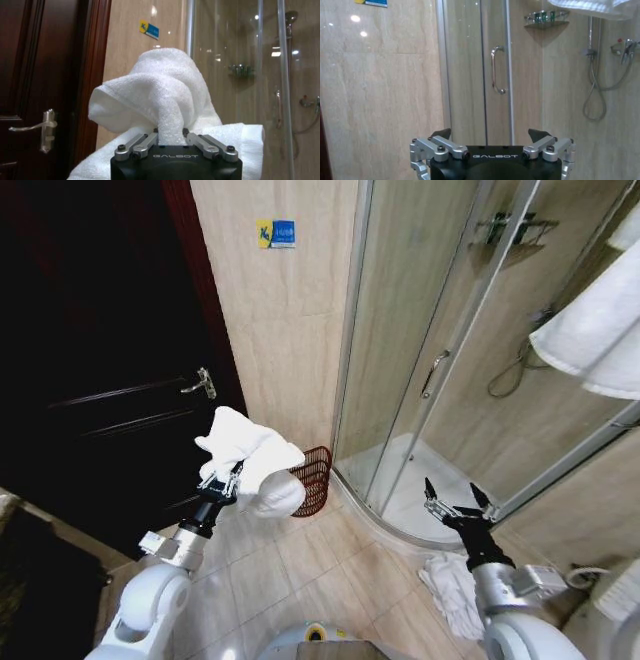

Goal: Discard the used towel into the hamper.

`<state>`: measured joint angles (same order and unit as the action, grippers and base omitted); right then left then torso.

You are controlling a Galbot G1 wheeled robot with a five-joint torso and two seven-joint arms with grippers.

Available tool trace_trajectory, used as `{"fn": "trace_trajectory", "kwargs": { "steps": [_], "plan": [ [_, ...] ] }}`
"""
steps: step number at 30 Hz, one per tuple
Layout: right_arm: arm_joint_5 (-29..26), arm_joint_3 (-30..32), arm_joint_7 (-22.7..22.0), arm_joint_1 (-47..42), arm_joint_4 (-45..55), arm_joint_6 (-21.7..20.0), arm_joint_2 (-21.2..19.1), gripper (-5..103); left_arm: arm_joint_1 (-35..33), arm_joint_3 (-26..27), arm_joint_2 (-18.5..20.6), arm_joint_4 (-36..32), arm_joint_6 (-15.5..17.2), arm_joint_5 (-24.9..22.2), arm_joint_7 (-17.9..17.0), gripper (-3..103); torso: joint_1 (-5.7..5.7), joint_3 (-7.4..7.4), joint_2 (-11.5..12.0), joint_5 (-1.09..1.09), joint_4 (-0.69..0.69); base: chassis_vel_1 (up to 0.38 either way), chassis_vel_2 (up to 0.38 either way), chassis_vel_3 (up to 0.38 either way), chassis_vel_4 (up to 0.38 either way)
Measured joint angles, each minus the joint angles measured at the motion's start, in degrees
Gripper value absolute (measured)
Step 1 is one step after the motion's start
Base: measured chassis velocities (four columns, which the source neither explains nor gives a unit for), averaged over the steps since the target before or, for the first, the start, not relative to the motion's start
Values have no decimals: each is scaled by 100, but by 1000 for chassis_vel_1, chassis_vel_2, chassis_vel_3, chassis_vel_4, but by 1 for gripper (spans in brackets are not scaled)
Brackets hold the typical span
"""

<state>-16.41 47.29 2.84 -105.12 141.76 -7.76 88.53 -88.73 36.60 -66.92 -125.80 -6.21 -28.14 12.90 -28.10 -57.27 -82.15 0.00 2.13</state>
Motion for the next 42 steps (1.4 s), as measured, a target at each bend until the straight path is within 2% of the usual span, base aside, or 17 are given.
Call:
{"fn": "trace_trajectory", "kwargs": {
  "steps": [26, 39, 42],
  "plan": [
    [141, -54, 3, -126, 140, 2, 81, 100, 47, -69, 72, 82, -1, -13, 92, 14, -1, 0, 0, 1, 2, -74, 77, 84, -76],
    [181, -49, -4, -126, 152, -97, 71, 100, 823, -1211, 601, 708, 161, -12, -205, 14, 0, 0, 0, 0, 1, -4, 5, 2, -4],
    [179, -56, -4, -236, 152, -141, 103, 100, 1500, -1908, 862, 1354, 162, 14, -462, 14, 0, 0, 0, 0, 0, 0, 0, 0, 0]
  ]
}}
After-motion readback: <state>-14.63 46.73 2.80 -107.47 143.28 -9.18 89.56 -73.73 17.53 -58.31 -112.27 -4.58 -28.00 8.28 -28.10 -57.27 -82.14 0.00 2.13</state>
